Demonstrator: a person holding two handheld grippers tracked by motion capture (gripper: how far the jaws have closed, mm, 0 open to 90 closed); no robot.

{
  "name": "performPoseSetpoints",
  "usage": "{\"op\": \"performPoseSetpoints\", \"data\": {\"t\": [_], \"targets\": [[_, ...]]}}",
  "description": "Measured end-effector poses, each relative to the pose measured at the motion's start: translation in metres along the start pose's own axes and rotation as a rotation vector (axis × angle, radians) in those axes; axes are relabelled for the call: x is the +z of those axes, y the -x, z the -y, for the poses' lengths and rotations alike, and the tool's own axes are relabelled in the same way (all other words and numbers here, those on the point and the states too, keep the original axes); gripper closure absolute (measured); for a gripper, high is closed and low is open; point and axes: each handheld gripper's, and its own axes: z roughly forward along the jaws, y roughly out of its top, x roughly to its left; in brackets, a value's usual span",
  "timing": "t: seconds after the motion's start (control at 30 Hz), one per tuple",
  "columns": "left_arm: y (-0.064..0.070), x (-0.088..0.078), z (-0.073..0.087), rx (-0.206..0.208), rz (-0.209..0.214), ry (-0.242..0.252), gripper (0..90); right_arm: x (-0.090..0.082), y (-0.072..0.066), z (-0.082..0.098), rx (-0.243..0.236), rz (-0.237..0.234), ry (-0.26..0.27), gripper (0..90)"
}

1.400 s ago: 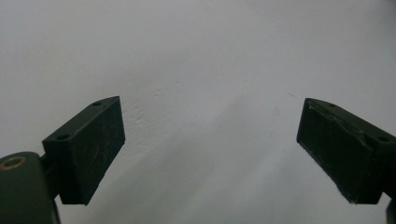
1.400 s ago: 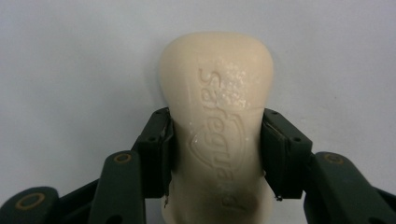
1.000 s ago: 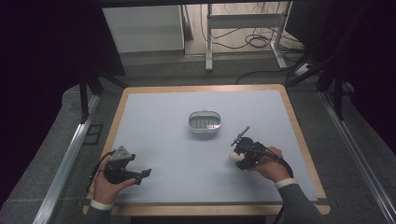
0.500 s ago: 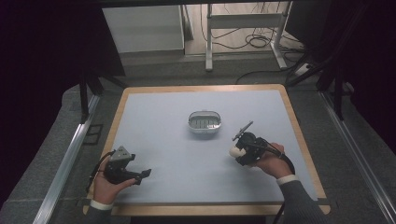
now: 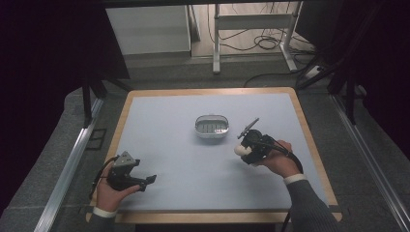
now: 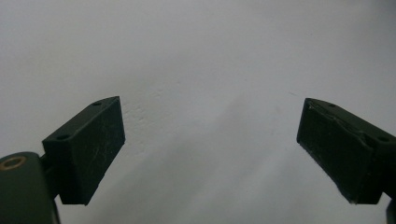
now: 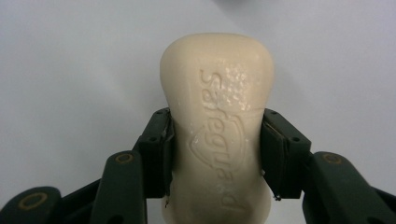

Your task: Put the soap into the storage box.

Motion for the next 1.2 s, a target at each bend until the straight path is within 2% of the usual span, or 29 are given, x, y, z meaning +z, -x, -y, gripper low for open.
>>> {"op": "performPoseSetpoints", "data": {"t": [0.57, 0.7, 0.87, 1.2], "targets": [[0.001, 0.001, 0.0, 0.003, 0.002, -0.006, 8.2, -0.002, 0.008, -0.016, -0.003, -0.003, 0.026, 49.5], [0.001, 0.0, 0.0, 0.001, 0.002, -0.001, 8.2, -0.002, 0.01, -0.021, -0.012, -0.009, 0.009, 49.4], [0.001, 0.001, 0.0, 0.003, 0.003, -0.006, 8.2, -0.004, 0.013, -0.024, -0.008, -0.003, 0.015, 49.4], [0.001, 0.001, 0.0, 0.002, 0.007, -0.005, 8.2, 0.001, 0.018, -0.035, -0.01, -0.019, 0.022, 49.4]]}}
